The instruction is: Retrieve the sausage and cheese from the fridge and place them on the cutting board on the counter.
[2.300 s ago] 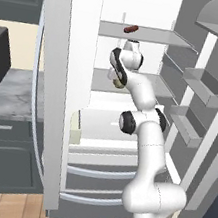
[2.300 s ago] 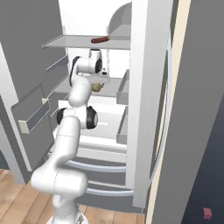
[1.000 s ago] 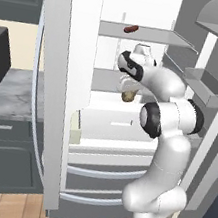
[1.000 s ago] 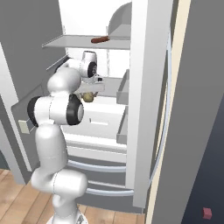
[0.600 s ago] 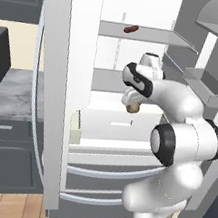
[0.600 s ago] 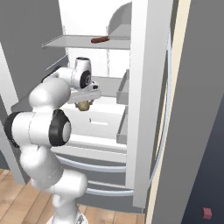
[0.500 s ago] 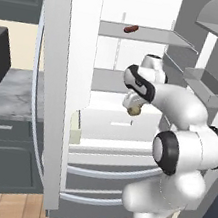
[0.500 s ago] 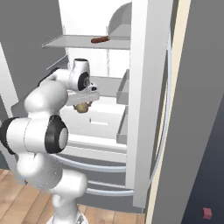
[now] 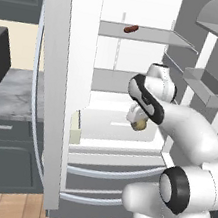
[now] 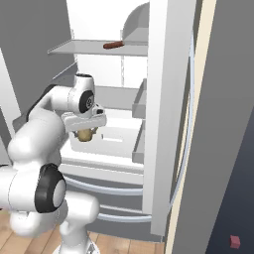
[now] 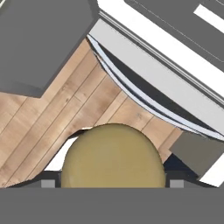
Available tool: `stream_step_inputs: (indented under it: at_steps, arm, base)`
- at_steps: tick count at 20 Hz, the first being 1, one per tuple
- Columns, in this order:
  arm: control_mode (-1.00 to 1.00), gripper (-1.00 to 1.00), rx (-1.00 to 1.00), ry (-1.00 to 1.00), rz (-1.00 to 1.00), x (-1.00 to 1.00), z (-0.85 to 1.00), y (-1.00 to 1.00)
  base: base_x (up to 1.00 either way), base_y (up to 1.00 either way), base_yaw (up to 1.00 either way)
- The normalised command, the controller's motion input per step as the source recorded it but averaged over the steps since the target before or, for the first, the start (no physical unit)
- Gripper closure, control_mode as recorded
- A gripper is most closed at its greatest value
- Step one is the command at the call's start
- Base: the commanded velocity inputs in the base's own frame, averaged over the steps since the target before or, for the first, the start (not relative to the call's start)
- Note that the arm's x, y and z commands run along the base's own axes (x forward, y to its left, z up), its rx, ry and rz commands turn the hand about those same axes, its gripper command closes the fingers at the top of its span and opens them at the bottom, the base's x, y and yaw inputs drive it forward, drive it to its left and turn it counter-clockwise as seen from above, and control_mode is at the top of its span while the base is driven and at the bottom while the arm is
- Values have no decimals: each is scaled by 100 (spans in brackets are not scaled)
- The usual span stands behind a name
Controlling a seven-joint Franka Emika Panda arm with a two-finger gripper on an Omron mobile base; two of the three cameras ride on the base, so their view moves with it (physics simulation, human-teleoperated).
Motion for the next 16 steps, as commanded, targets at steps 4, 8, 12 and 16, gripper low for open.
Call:
stream_step_inputs:
  at_steps: [4, 8, 12, 16]
  arm:
    - [-100, 100, 0, 0, 0, -75, -2, 4]
    - [-100, 100, 0, 0, 0, -60, -5, 10]
    - [-100, 100, 0, 0, 0, -6, 0, 0]
    - [-100, 100, 0, 0, 0, 0, 0, 0]
  base:
    - [0, 0, 0]
    - [0, 0, 0]
    - [0, 0, 0]
    - [0, 0, 0]
